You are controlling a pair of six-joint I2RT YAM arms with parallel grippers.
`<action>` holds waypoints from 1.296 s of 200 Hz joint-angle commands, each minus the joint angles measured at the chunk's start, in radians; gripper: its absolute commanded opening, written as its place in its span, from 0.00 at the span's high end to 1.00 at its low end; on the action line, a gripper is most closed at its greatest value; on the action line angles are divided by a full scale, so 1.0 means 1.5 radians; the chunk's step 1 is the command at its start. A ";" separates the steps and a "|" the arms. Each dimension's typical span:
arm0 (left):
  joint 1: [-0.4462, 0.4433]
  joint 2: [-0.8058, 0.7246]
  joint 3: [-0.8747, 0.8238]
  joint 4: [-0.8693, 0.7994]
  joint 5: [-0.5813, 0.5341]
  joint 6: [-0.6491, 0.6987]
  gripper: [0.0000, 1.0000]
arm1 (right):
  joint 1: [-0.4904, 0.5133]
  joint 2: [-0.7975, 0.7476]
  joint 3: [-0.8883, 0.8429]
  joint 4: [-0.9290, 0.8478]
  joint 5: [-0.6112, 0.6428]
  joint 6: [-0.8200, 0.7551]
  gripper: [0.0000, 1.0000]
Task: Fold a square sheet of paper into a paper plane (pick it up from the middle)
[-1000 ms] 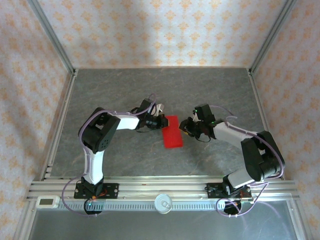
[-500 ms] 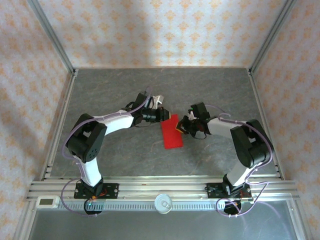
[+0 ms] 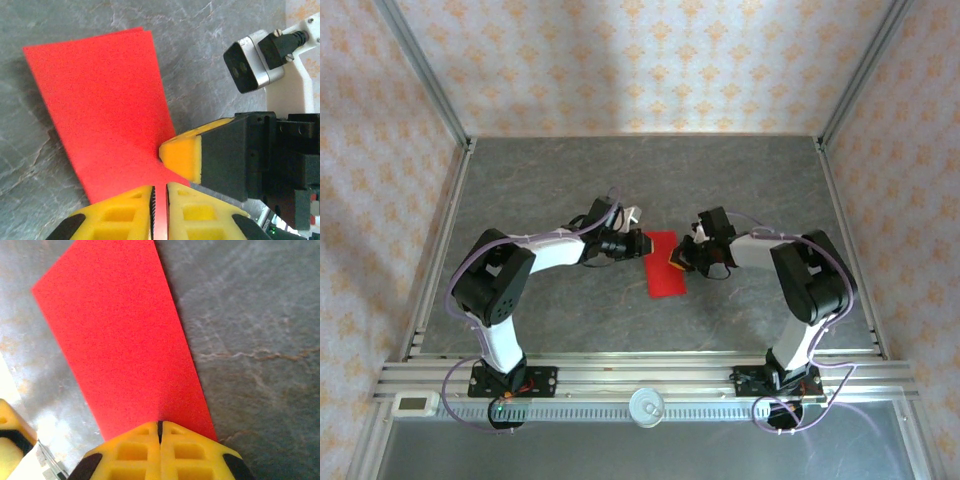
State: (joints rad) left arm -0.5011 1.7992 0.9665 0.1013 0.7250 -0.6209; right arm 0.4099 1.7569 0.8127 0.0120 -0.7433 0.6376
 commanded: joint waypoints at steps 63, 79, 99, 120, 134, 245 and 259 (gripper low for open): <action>-0.002 -0.018 -0.030 0.023 0.019 -0.008 0.84 | 0.003 0.020 0.010 -0.004 0.013 -0.024 1.00; -0.008 -0.009 -0.024 0.032 0.021 -0.015 0.84 | 0.004 0.013 0.013 -0.002 0.005 -0.023 0.98; -0.013 0.011 -0.007 0.037 0.017 -0.021 0.85 | 0.003 -0.006 0.016 0.001 0.000 -0.018 0.95; -0.014 0.034 0.012 0.038 -0.007 -0.033 0.86 | 0.003 -0.020 0.018 -0.004 0.001 -0.018 0.94; -0.014 0.055 0.034 0.023 -0.021 -0.030 0.87 | 0.004 -0.024 0.019 -0.011 0.000 -0.019 0.92; -0.012 0.115 0.034 0.001 -0.089 -0.026 0.90 | 0.003 -0.011 0.034 -0.023 -0.008 -0.033 0.87; -0.013 0.114 0.032 0.000 -0.088 -0.023 0.90 | 0.002 -0.009 0.035 -0.021 -0.008 -0.032 0.87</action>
State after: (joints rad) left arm -0.5190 1.9430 1.0149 0.1192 0.6376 -0.6579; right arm 0.4099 1.7367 0.8383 -0.0082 -0.7494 0.6044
